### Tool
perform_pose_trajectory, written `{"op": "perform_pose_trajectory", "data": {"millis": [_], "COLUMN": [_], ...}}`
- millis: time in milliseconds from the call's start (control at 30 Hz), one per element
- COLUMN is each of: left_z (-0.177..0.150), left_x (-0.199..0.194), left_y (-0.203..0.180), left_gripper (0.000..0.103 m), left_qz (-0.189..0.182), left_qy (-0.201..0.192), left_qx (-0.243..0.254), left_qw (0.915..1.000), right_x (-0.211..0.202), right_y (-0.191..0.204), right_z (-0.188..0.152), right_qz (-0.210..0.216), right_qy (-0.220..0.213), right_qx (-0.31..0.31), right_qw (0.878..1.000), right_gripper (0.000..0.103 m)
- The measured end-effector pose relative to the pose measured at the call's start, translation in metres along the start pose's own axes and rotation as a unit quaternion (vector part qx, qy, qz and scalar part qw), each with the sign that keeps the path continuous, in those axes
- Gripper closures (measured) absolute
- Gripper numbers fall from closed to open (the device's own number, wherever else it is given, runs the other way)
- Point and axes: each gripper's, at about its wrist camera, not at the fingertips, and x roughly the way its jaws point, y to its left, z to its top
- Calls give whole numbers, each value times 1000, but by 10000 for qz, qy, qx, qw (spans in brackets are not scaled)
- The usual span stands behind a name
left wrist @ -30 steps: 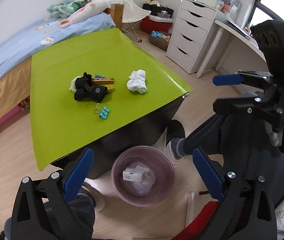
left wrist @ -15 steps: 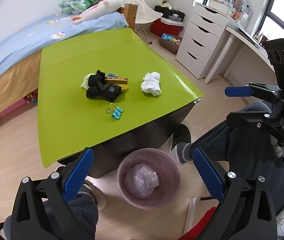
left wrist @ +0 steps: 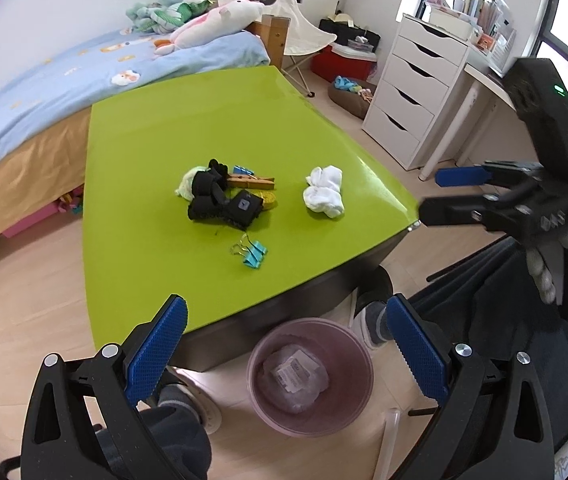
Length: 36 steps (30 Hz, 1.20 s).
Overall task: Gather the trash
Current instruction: 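Grasp the white socks with the right gripper and lift them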
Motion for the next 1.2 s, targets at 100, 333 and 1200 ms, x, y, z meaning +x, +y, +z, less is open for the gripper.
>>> {"op": "perform_pose_trajectory", "data": {"millis": [100, 333, 1200], "left_z": [6, 16, 25], "left_x": [4, 13, 47], "left_y": [4, 12, 24], "left_gripper": [8, 8, 8], "left_qz": [37, 96, 192], "left_qy": [-1, 38, 370], "left_qx": [-2, -6, -15], "left_qw": [10000, 9999, 9991], "right_x": [19, 68, 123], "right_y": [-9, -33, -43], "right_z": [19, 55, 65], "right_qz": [-119, -317, -392], "right_qy": [182, 717, 1224], "right_qx": [97, 597, 922], "right_qw": [9997, 9951, 9874], "right_gripper": [3, 3, 65]}}
